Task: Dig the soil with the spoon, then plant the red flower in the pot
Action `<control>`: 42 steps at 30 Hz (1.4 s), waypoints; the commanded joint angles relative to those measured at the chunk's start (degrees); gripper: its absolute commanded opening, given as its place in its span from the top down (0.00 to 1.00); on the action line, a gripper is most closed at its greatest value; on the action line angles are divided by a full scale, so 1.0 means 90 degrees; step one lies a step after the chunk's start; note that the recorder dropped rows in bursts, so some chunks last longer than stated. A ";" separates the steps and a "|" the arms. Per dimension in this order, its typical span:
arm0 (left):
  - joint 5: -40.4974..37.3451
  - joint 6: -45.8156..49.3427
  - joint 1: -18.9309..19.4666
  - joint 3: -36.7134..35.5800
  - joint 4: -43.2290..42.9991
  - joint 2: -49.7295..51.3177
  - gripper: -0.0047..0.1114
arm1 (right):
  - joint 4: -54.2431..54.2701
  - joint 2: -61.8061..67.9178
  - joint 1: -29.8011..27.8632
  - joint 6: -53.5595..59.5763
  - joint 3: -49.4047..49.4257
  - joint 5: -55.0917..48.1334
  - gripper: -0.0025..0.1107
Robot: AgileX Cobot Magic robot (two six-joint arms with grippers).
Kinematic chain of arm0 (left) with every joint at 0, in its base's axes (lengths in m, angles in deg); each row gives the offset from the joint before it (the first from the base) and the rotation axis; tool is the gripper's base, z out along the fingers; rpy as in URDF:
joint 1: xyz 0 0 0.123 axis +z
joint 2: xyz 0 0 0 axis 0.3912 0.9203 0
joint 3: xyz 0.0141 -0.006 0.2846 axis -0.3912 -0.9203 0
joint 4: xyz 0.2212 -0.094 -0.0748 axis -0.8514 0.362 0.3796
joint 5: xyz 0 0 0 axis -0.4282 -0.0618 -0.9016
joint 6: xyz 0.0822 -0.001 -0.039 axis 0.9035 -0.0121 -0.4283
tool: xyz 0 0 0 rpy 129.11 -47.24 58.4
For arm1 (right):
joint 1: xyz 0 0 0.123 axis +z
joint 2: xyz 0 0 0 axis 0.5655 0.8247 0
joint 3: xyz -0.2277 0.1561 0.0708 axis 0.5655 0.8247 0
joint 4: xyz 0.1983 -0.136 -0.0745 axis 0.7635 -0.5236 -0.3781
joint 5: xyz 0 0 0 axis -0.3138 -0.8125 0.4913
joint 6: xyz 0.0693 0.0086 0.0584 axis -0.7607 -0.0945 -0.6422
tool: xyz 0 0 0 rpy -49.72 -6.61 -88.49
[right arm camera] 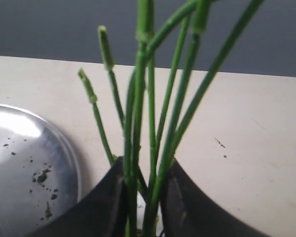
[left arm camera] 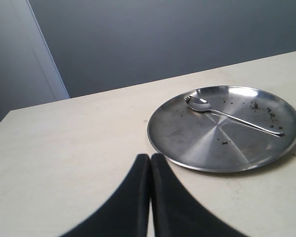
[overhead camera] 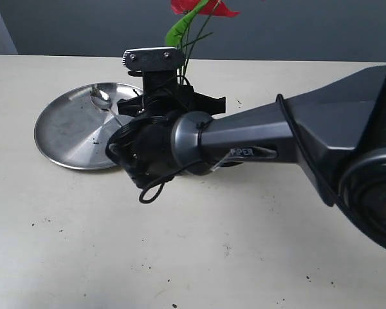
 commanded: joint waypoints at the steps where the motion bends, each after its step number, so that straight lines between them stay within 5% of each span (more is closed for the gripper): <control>1: 0.0034 -0.0031 -0.0010 -0.0013 -0.0007 -0.0026 0.96 | 0.0024 -0.0102 0.0113 0.0217 0.0024 -0.0653 0.78; 9: 0.0034 -0.0031 -0.0010 -0.0013 -0.0007 -0.0026 0.96 | 0.0353 -0.0299 0.0173 0.0486 0.0024 -0.1319 0.78; 22: 0.0034 -0.0031 -0.0010 -0.0013 -0.0007 -0.0026 0.96 | 0.0094 -0.0333 0.0222 0.0266 0.0024 -0.0713 0.79; 27: 0.0034 -0.0031 -0.0010 -0.0013 -0.0007 -0.0026 0.96 | -0.0900 -0.0097 0.0237 -0.0719 0.0265 -0.0996 0.98; 42: 0.0034 -0.0031 -0.0010 -0.0013 -0.0007 -0.0026 0.96 | -0.0965 -0.0085 0.0138 -0.0806 0.0466 -0.0832 0.98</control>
